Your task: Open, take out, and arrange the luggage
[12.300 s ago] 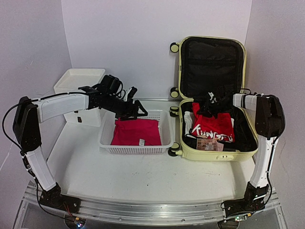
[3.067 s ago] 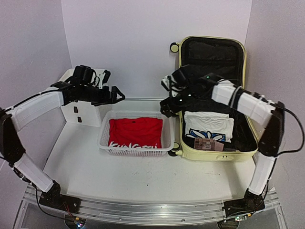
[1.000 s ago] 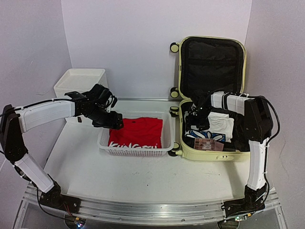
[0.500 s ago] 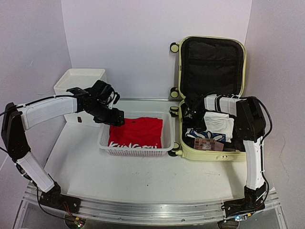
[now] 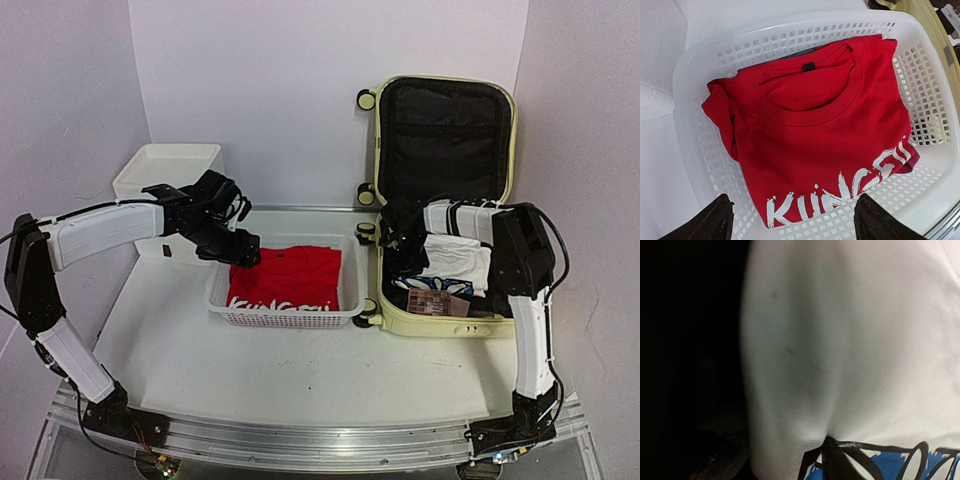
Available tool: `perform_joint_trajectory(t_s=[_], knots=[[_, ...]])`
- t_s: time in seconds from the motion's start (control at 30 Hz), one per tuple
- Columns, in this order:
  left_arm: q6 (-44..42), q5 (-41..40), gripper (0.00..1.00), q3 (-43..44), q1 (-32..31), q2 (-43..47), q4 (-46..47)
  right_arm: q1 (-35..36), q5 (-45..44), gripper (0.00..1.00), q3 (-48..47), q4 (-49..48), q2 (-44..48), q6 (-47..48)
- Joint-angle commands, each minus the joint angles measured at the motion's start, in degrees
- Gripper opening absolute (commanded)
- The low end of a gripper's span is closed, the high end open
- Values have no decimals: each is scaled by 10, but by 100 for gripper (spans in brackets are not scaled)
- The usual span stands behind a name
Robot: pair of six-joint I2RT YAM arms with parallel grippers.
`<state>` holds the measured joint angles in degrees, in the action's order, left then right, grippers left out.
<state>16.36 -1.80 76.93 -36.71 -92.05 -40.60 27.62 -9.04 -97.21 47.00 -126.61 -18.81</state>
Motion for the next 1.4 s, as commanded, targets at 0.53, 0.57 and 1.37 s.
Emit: perform_joint_trajectory(t_s=[0.53,0.57,1.37], knots=[[-8,-21,84,35,2,-5,-2,-72,248,0,45,-15,75,56],[-9,-22,84,36,3,-5,-2,-76,250,0,49,-16,80,55],[-39,-21,84,63,2,-20,-25,-83,191,63,2,17,77,25]])
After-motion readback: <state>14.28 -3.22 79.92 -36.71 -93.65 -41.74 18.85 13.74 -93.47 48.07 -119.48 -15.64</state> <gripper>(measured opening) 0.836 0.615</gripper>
